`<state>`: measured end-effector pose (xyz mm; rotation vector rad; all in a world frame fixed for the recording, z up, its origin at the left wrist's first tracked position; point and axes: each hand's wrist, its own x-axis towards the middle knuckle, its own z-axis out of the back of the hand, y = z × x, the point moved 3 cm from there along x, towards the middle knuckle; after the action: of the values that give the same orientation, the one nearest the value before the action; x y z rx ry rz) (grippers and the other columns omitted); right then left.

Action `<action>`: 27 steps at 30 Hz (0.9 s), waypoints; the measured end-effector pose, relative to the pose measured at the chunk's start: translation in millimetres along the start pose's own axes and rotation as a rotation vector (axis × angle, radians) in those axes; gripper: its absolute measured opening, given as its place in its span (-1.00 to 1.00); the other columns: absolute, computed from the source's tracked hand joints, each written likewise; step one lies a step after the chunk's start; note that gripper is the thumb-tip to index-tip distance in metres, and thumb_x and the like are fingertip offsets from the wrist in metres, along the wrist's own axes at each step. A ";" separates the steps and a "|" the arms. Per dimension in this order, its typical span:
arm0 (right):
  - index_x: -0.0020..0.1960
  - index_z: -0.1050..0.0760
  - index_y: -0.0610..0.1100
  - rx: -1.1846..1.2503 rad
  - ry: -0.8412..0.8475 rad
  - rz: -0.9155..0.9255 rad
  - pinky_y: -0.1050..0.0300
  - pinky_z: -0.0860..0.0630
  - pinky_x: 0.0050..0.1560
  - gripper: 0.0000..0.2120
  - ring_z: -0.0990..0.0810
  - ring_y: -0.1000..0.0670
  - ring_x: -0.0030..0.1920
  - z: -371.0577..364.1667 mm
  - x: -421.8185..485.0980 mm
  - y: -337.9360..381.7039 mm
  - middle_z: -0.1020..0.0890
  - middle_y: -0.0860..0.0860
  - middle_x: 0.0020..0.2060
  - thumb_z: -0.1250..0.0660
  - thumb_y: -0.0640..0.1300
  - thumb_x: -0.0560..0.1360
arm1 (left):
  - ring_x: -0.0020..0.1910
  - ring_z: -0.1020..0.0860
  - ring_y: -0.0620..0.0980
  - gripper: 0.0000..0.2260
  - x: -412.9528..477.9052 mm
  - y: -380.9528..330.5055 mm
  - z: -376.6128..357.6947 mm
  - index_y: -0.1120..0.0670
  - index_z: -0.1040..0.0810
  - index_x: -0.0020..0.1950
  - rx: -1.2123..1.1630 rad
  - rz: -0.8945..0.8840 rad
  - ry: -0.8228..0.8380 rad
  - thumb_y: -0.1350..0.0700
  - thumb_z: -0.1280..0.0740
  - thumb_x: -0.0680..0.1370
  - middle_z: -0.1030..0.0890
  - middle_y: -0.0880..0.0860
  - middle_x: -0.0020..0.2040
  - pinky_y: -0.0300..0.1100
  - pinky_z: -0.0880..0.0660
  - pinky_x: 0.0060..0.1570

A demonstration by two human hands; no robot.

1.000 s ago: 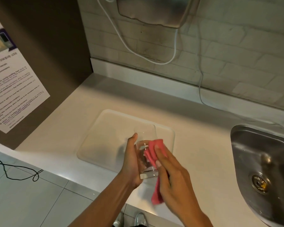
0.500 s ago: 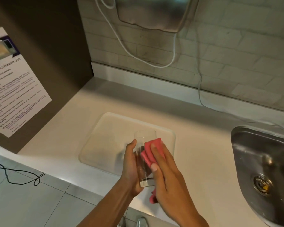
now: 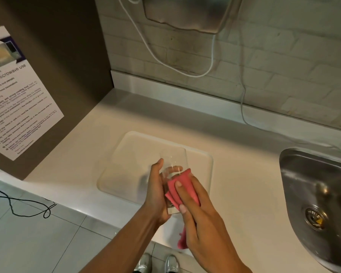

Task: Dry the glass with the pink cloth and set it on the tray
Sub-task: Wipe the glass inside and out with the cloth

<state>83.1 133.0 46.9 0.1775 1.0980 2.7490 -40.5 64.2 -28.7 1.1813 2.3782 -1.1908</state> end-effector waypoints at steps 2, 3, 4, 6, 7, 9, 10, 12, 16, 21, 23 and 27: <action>0.52 -0.08 0.42 0.041 -0.028 -0.019 0.53 -0.04 0.42 -0.51 0.01 0.51 0.45 3.1 4.4 -3.3 0.08 0.46 0.55 0.00 0.12 0.63 | -0.05 -0.72 0.20 -0.29 -0.2 3.8 -0.4 0.24 -0.68 0.29 0.030 0.020 -0.012 -0.37 -0.28 0.56 -0.74 0.25 -0.02 0.06 -0.63 0.04; 0.54 -0.11 0.36 0.055 -0.051 -0.048 0.55 -0.01 0.42 -0.51 0.03 0.55 0.41 6.4 10.6 -4.6 0.05 0.43 0.55 0.01 0.13 0.62 | -0.04 -0.75 0.19 -0.31 -0.9 7.7 -1.2 0.22 -0.73 0.26 0.035 0.035 -0.010 -0.37 -0.25 0.57 -0.77 0.25 0.00 0.04 -0.67 0.01; 0.55 -0.11 0.32 0.068 -0.071 -0.087 0.59 0.01 0.39 -0.50 0.03 0.58 0.38 10.3 17.4 -5.6 0.02 0.40 0.55 0.03 0.15 0.62 | -0.02 -0.77 0.18 -0.34 -1.9 11.8 -2.7 0.18 -0.76 0.23 0.038 0.047 -0.006 -0.36 -0.23 0.59 -0.79 0.24 0.03 0.03 -0.70 -0.03; 0.57 -0.08 0.29 0.093 -0.087 -0.130 0.70 0.02 0.26 -0.49 -0.02 0.53 0.38 15.5 25.1 -3.5 -0.02 0.37 0.56 0.03 0.16 0.61 | 0.02 -0.79 0.17 -0.38 -3.6 16.2 -3.9 0.12 -0.78 0.21 0.034 0.059 0.000 -0.35 -0.21 0.61 -0.80 0.23 0.07 0.02 -0.71 -0.06; 0.56 -0.08 0.30 0.102 -0.085 -0.114 0.71 -0.03 0.23 -0.50 -0.11 0.44 0.42 14.1 22.9 -1.8 -0.02 0.36 0.57 0.02 0.15 0.62 | 0.01 -0.79 0.16 -0.38 -4.0 14.6 -4.0 0.11 -0.78 0.20 0.034 0.052 -0.001 -0.35 -0.21 0.60 -0.80 0.22 0.07 0.02 -0.71 -0.07; 0.54 -0.09 0.37 0.125 -0.041 -0.069 0.49 -0.35 0.29 -0.52 -0.40 0.15 0.43 5.9 9.5 -0.8 0.03 0.41 0.56 -0.04 0.09 0.66 | 0.00 -0.77 0.18 -0.35 -4.2 8.5 -1.2 0.15 -0.77 0.23 0.039 0.034 -0.023 -0.37 -0.25 0.56 -0.79 0.22 0.04 0.05 -0.68 0.02; 0.54 -0.08 0.39 0.141 -0.008 -0.062 0.26 -0.51 0.28 -0.51 -0.51 -0.01 0.37 1.6 1.7 0.0 0.06 0.44 0.55 -0.07 0.05 0.67 | 0.00 -0.74 0.20 -0.31 -4.9 6.1 0.3 0.19 -0.73 0.28 0.035 0.029 -0.029 -0.38 -0.26 0.54 -0.77 0.23 0.04 0.08 -0.63 0.12; 0.54 -0.08 0.38 0.139 0.012 -0.037 0.10 -0.52 0.32 -0.50 -0.48 0.06 0.41 -3.3 -6.8 -0.7 0.10 0.48 0.53 -0.10 0.02 0.68 | 0.00 -0.69 0.21 -0.25 -5.9 7.4 3.9 0.27 -0.65 0.36 0.046 0.035 -0.050 -0.37 -0.27 0.54 -0.73 0.25 0.03 0.14 -0.54 0.21; 0.50 0.02 0.40 0.099 -0.067 -0.055 0.63 -0.07 0.32 -0.52 -0.02 0.57 0.36 6.8 8.9 -2.0 0.07 0.41 0.55 0.00 0.11 0.64 | 0.01 -0.76 0.16 -0.40 -10.5 19.9 4.1 0.14 -0.75 0.25 0.080 0.044 -0.050 -0.31 -0.22 0.62 -0.77 0.25 0.08 0.01 -0.71 -0.07; 0.59 -0.04 0.27 -0.027 -0.043 0.019 -0.03 -0.60 0.22 -0.41 -0.35 0.02 0.49 -0.2 4.9 2.6 0.12 0.30 0.59 -0.16 -0.12 0.68 | 0.07 -0.76 0.17 -0.41 -12.7 13.0 2.4 0.05 -0.77 0.24 0.097 -0.008 -0.014 -0.37 -0.24 0.58 -0.78 0.21 0.09 0.05 -0.66 0.08; 0.60 -0.05 0.24 -0.029 -0.031 -0.004 -0.09 -0.60 0.20 -0.42 -0.37 -0.03 0.49 -2.1 4.8 0.2 0.11 0.28 0.59 -0.15 -0.13 0.68 | 0.11 -0.76 0.13 -0.50 -14.4 12.0 -1.5 -0.06 -0.80 0.16 0.135 -0.046 -0.009 -0.37 -0.27 0.57 -0.80 0.16 0.13 0.04 -0.67 0.10; 0.60 -0.08 0.21 -0.011 -0.075 0.043 -0.04 -0.53 0.31 -0.40 -0.21 0.05 0.56 -3.9 2.0 2.1 0.07 0.24 0.61 -0.19 -0.17 0.67 | 0.11 -0.75 0.16 -0.52 -16.9 12.0 -3.4 0.05 -0.75 0.25 0.108 -0.060 -0.009 -0.27 -0.40 0.55 -0.76 0.22 0.16 -0.01 -0.69 0.01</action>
<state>80.2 129.3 45.6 0.3036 1.0716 2.7608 -20.1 61.4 -24.7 1.1400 2.3854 -1.3559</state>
